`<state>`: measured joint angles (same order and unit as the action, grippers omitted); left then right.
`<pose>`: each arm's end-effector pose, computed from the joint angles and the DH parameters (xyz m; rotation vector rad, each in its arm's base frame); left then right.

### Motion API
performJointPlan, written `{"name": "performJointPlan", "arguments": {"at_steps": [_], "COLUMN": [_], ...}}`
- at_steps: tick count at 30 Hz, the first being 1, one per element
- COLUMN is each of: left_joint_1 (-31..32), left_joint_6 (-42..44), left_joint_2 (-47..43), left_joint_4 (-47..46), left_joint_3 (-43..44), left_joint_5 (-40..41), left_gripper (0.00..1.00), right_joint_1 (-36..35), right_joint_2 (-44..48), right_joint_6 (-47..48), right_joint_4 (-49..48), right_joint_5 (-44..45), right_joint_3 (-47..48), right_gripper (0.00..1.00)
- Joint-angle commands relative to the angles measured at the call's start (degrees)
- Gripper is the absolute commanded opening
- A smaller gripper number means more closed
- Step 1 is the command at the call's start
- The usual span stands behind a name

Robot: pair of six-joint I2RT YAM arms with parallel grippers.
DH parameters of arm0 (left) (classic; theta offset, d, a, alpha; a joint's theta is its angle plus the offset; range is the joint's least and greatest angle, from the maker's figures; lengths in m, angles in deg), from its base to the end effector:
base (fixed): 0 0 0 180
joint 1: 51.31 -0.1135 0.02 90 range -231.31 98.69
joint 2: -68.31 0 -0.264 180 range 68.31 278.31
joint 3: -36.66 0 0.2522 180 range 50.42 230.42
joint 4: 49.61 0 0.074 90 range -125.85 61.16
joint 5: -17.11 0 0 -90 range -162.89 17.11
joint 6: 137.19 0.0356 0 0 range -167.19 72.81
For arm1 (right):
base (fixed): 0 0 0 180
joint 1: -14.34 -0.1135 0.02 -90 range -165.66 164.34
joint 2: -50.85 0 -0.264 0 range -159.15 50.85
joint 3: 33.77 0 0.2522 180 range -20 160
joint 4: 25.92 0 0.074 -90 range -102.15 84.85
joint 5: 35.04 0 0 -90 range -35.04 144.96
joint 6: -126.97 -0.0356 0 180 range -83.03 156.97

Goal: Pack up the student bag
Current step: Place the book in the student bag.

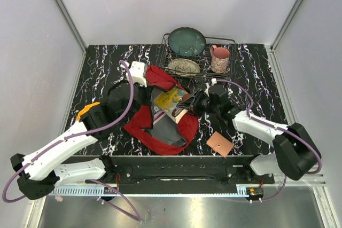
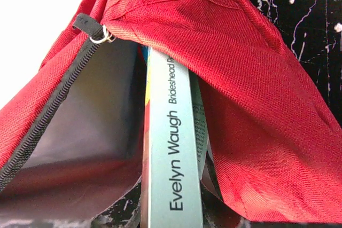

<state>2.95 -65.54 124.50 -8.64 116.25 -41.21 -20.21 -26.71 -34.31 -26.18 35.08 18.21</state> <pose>0.1343 -0.1547 0.4015 0.2000 1.8357 -0.3705 0.2301 0.1732 0.2164 0.4876 2.2875 1.4198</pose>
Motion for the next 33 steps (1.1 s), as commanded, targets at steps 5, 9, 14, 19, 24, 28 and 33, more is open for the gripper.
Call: {"name": "performJointPlan", "arguments": {"at_steps": [5,9,14,19,24,28,33], "left_joint_1": [-0.3,-0.3,-0.3,-0.3,-0.2,-0.3,-0.3], "left_joint_6": [0.8,0.6,0.3,0.2,-0.5,-0.4,-0.5], "left_joint_2": [-0.4,0.2,1.1,1.8,1.6,1.6,1.4], "left_joint_4": [-8.5,-8.7,-9.3,-8.7,-8.0,-6.8,-6.8], "left_joint_3": [1.7,1.8,2.3,2.7,2.8,3.2,3.2], "left_joint_5": [-1.0,-1.7,-4.9,-9.0,-10.4,-11.2,-11.9], "left_gripper": [0.00,0.00,0.00,0.00,0.00,0.00,0.00], "right_joint_1": [-3.9,-6.8,-8.3,-9.7,-10.2,-10.5,-12.3], "right_joint_2": [-4.0,-8.6,-12.7,-17.4,-24.8,-28.0,-28.9], "right_joint_6": [-0.3,-6.0,-7.7,-6.0,-6.8,-7.1,-4.4], "right_joint_4": [-12.5,-22.6,-23.7,-24.5,-27.8,-28.2,-21.8], "right_joint_5": [-6.8,-11.1,-4.7,4.2,9.7,12.3,19.4], "right_joint_3": [5.1,6.1,7.1,11.0,15.2,18.6,20.2], "right_gripper": [0.00,0.00,0.00,0.00,0.02,0.05,0.18]}}
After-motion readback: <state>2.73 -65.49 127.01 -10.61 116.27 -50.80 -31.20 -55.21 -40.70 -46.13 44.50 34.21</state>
